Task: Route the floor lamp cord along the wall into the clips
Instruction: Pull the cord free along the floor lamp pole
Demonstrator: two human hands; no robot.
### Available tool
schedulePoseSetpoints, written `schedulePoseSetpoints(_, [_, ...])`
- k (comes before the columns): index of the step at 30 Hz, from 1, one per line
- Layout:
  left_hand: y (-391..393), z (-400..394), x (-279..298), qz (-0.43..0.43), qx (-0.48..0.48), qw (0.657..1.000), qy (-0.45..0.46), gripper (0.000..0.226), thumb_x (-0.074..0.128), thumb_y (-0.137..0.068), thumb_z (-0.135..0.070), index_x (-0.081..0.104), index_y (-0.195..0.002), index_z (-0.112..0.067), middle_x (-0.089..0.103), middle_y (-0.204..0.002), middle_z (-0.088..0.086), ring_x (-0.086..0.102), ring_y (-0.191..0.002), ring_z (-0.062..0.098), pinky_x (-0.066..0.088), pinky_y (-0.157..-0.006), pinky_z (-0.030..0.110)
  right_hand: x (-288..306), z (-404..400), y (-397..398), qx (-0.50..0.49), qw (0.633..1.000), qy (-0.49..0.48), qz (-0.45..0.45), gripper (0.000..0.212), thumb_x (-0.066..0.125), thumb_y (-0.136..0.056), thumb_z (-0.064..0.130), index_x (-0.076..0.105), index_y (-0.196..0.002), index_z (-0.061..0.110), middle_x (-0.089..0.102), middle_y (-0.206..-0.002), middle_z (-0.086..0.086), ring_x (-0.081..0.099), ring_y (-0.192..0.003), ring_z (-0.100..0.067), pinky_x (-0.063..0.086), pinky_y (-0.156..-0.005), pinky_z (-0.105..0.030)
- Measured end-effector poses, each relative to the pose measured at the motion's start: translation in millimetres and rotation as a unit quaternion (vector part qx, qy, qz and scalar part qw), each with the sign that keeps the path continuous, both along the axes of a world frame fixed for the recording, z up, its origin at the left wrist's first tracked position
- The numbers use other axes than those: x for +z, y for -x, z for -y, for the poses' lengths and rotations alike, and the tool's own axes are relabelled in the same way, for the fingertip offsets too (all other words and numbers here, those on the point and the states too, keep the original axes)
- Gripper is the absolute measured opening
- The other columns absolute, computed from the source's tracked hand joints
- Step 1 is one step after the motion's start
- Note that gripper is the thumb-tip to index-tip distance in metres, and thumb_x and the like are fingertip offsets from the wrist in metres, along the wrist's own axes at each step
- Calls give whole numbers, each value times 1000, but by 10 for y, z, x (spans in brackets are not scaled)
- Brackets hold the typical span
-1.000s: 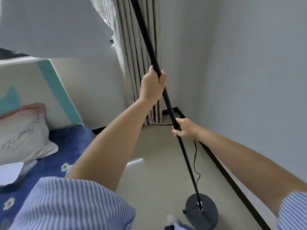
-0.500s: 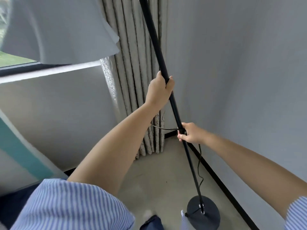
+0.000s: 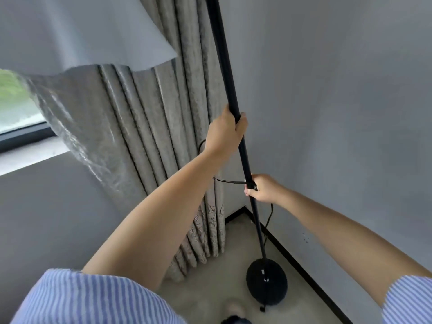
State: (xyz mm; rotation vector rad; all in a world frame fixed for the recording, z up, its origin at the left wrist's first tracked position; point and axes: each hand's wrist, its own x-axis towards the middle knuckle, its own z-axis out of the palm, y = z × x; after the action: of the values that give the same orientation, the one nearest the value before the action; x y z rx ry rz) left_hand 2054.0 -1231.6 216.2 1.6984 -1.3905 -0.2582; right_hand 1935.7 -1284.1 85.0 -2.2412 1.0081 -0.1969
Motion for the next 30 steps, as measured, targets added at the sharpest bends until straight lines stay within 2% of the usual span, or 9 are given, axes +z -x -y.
schedulePoseSetpoints(4, [-143,465,-66,17,-10,1000,-22,20,41,-95,-22,43,-97,-2,68,-80,26,64,-69,40,56,-61,50,-102,481,-219,-16,1000,-15,-1,7,55,-84,8,57,-87,2,64,-97,-23,58,-91,-35,44,-78,-36])
schedulePoseSetpoints(7, [-242,720,-129,42,-12,999,-32,22,41,-95,-21,42,-102,0,65,-75,21,63,-66,38,53,-58,45,-173,741,-372,-21,1000,-19,-9,10,54,-86,10,55,-90,1,64,-98,-24,58,-90,-35,40,-71,-29])
schedulePoseSetpoints(12, [-434,1025,-196,53,-14,998,-39,26,41,-96,-20,42,-105,4,64,-76,24,60,-63,38,52,-54,45,-225,1039,-635,-34,999,-22,-5,19,51,-88,10,50,-104,0,62,-100,-26,59,-90,-37,48,-80,-41])
schedulePoseSetpoints(15, [-508,1160,-249,62,-14,997,-47,26,41,-96,-20,42,-105,5,62,-74,26,60,-64,40,46,-50,38,-240,1174,-739,-45,999,-21,-8,23,50,-88,8,48,-110,2,62,-102,-26,59,-91,-38,51,-83,-45])
schedulePoseSetpoints(19, [-513,1315,-330,56,-21,997,-53,29,42,-96,-20,40,-109,6,64,-81,29,63,-70,42,50,-53,41,-295,1341,-789,-60,998,-21,-8,25,48,-89,9,47,-112,1,63,-100,-27,60,-89,-39,51,-80,-44])
schedulePoseSetpoints(21, [-497,1410,-343,69,-13,996,-46,32,43,-96,-20,39,-112,7,65,-84,30,63,-71,41,48,-52,38,-309,1429,-794,-63,998,-18,-7,26,47,-89,10,46,-113,0,63,-97,-27,61,-86,-38,49,-73,-40])
schedulePoseSetpoints(24, [-464,1514,-356,82,2,996,-38,38,43,-96,-22,37,-117,9,65,-92,30,64,-79,40,52,-58,39,-313,1522,-792,-62,998,-14,-17,24,45,-90,12,45,-110,-1,60,-86,-24,59,-78,-36,41,-65,-33])
schedulePoseSetpoints(26, [-440,1548,-374,82,0,996,-42,43,42,-96,-24,33,-123,9,64,-98,30,64,-85,40,54,-65,42,-304,1541,-762,-59,998,-14,-27,24,44,-91,12,43,-112,0,55,-82,-19,57,-78,-34,41,-65,-35])
schedulePoseSetpoints(30, [-373,1583,-393,73,-12,996,-44,48,40,-97,-24,26,-127,10,62,-105,30,61,-92,39,52,-72,42,-298,1529,-546,-58,997,-7,-40,26,41,-91,8,41,-116,1,61,-102,-27,56,-85,-34,46,-74,-41])
